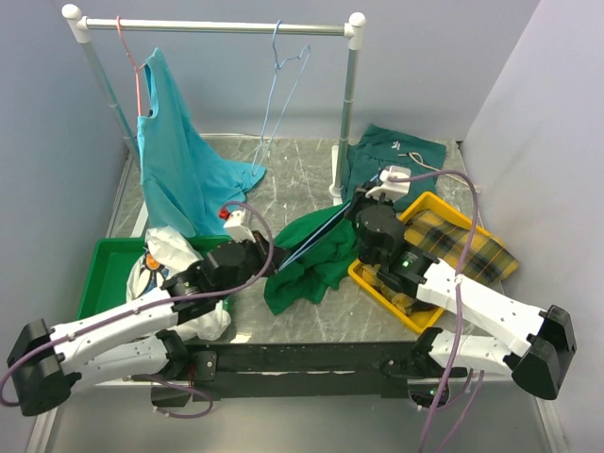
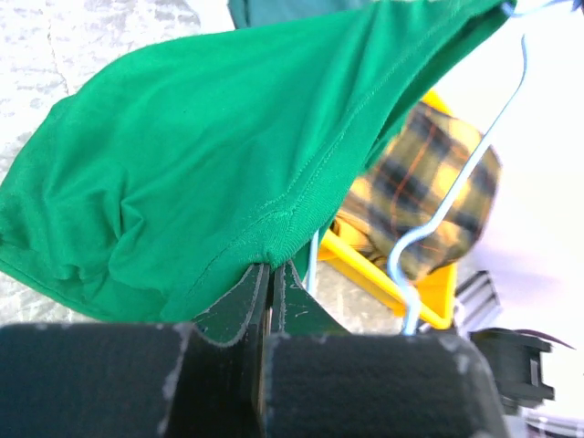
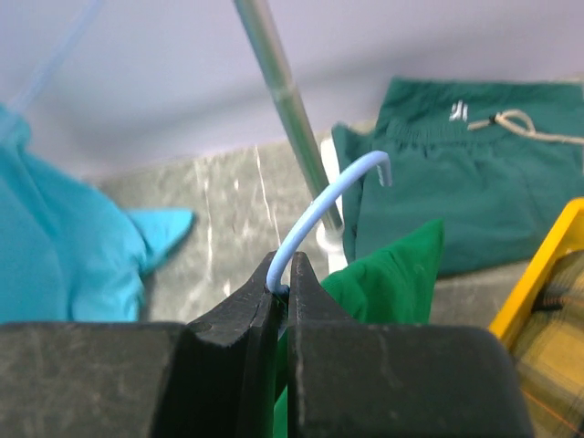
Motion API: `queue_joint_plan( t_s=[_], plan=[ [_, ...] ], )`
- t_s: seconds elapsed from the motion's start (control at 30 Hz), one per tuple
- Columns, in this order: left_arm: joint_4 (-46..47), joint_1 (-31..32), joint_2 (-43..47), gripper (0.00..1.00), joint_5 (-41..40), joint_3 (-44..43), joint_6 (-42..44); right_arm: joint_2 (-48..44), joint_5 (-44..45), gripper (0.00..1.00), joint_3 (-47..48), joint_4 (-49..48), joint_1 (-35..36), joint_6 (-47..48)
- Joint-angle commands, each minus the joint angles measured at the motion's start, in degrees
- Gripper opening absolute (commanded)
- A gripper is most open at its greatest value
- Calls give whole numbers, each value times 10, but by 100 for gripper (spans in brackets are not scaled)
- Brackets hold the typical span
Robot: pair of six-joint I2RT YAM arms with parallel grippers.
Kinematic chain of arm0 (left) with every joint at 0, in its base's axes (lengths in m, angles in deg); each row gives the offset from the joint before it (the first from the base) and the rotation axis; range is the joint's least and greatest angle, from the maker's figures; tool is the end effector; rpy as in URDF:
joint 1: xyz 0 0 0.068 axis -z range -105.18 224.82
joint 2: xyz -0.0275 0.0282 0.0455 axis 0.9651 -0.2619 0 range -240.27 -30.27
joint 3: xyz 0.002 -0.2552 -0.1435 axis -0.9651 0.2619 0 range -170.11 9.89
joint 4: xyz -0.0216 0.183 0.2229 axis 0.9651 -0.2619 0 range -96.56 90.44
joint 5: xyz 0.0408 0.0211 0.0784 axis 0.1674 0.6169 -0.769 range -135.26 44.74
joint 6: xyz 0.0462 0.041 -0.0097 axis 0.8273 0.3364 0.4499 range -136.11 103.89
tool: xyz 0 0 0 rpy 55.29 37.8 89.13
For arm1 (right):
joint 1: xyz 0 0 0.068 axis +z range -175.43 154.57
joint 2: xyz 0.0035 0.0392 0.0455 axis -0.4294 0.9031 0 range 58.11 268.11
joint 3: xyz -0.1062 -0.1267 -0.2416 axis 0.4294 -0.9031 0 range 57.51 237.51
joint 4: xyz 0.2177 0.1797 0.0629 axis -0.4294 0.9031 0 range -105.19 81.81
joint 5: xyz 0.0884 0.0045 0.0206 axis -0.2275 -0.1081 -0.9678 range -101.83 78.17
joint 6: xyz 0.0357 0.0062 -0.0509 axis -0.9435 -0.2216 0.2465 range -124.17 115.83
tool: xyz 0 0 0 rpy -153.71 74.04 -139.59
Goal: Place the t-shirt on the hanger
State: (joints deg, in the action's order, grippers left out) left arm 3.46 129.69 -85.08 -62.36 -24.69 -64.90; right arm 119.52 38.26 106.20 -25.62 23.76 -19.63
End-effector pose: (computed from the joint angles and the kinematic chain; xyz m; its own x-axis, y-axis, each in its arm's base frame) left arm 0.1545 -0.1951 0.2722 -0.5786 -0.4273 -0.6947 0.2804 0.6956 -0.6614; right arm 0.2035 0.1799 0.3574 -0.0211 0.2374 -0.9712 0.0218 0.9713 0.2369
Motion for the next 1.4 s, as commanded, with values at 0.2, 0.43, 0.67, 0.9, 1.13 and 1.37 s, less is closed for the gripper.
queue_joint_plan(
  t_s=[0.2,0.43,0.67,0.9,1.13,1.37],
  plan=[
    [-106,-3,102,1,11,-39,-1,13,106,0,92,-46,-3,75],
    [-141,-3,126,1,36,-108,5,28,136,0,110,-49,-1,100],
    [-164,-3,124,1,66,-159,13,48,155,0,148,-54,5,122],
    [-205,-3,59,1,103,-304,73,60,176,0,249,-25,57,161],
    [-261,-3,-5,7,119,-426,128,52,179,0,336,-20,136,199],
    [-285,-3,-28,24,154,-450,157,108,166,0,373,51,140,140]
  ],
)
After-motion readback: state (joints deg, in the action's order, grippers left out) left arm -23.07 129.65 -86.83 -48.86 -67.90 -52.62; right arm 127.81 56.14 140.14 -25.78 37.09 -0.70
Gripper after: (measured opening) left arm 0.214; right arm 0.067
